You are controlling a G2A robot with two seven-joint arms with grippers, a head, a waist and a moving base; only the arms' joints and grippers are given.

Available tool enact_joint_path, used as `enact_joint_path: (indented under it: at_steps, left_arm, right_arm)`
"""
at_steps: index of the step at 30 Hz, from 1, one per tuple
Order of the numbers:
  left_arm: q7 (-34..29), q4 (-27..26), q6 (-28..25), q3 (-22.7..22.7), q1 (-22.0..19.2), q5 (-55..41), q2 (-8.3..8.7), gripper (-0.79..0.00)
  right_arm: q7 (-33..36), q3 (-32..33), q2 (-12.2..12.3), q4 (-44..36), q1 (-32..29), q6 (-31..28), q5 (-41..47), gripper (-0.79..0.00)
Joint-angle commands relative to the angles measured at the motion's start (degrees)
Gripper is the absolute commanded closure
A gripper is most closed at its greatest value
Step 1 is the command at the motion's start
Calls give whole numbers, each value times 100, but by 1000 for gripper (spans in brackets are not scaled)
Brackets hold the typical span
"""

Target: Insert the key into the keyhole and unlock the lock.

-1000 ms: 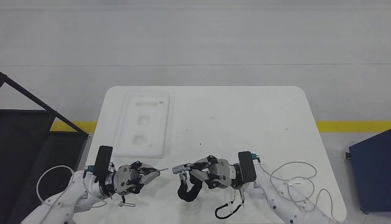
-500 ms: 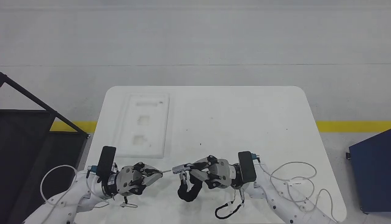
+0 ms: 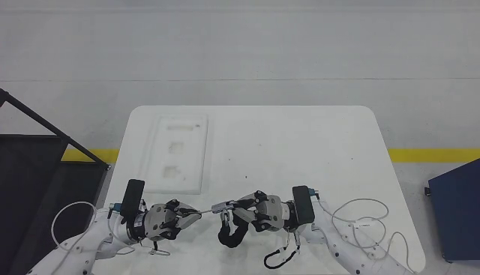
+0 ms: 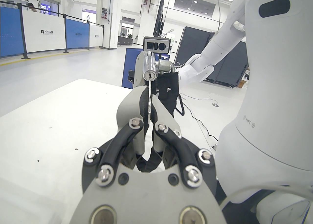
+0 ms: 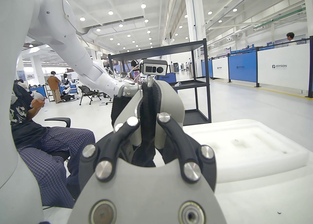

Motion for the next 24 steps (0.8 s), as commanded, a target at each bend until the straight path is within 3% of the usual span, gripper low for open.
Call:
enact_joint_path:
  at_steps: [1, 24]
  left_arm:
    - [0, -2, 0, 15, -13, -3, 2, 0]
    - [0, -12, 0, 173, -171, -65, 31, 0]
  right_arm:
    - [0, 0, 0, 0, 0, 0, 0, 0]
    - [0, 0, 0, 0, 0, 0, 0, 0]
